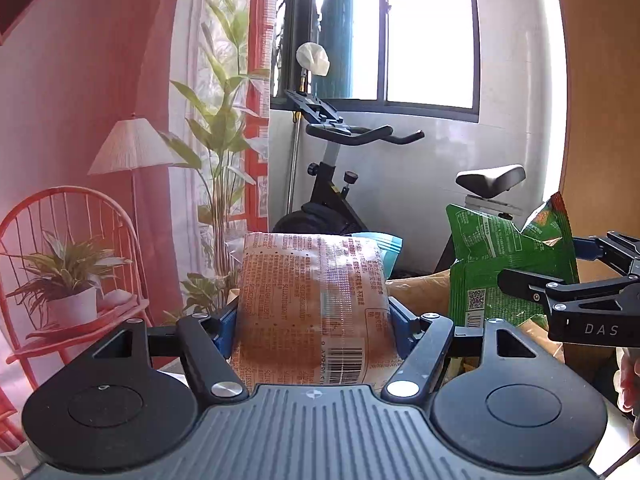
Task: Organize snacks
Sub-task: 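Carry the green bag and bread bag into the box and release them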
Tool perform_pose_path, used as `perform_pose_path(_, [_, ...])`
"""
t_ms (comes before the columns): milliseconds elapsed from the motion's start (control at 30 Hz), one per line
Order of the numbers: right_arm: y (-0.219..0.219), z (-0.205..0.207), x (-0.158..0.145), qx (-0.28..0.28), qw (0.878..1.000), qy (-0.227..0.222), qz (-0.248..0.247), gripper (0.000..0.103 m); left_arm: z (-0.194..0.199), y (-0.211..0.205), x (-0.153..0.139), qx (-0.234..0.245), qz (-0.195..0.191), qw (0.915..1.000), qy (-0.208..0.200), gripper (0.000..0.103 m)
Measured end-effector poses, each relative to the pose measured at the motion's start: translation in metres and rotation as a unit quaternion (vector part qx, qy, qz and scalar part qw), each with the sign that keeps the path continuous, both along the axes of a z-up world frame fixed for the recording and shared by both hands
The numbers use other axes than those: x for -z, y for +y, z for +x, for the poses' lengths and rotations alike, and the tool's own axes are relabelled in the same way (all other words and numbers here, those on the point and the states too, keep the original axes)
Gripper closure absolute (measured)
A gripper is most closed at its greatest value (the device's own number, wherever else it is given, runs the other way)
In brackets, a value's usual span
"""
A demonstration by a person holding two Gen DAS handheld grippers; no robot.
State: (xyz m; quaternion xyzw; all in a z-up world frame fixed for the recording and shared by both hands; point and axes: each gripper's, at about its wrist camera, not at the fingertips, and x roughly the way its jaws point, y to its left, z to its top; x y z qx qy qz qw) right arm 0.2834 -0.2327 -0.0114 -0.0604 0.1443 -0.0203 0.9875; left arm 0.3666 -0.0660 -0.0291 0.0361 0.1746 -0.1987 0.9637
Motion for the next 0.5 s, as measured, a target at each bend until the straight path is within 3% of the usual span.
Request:
perform_pose_path(100, [0.004,0.023,0.014,0.020,0.998,0.014,-0.064,0.017,0.021,-0.016,0.010,-0.006,0.016,0.9998,0.011,0.030])
perform_pose_path(200, [0.006,0.044,0.033,0.023,0.996,0.037,-0.082,0.016,0.040,-0.024,0.023,-0.015,0.019,0.9994,0.024,0.029])
perform_pose_path(333, [0.005,0.066,0.048,0.026,0.997,0.066,-0.031,0.012,0.051,-0.019,0.032,-0.037,0.013,0.9987,0.033,0.025])
perform_pose_path(500, [-0.007,0.062,0.046,0.005,0.997,0.071,0.042,0.006,0.045,0.001,0.028,-0.036,0.004,0.9988,0.032,0.023])
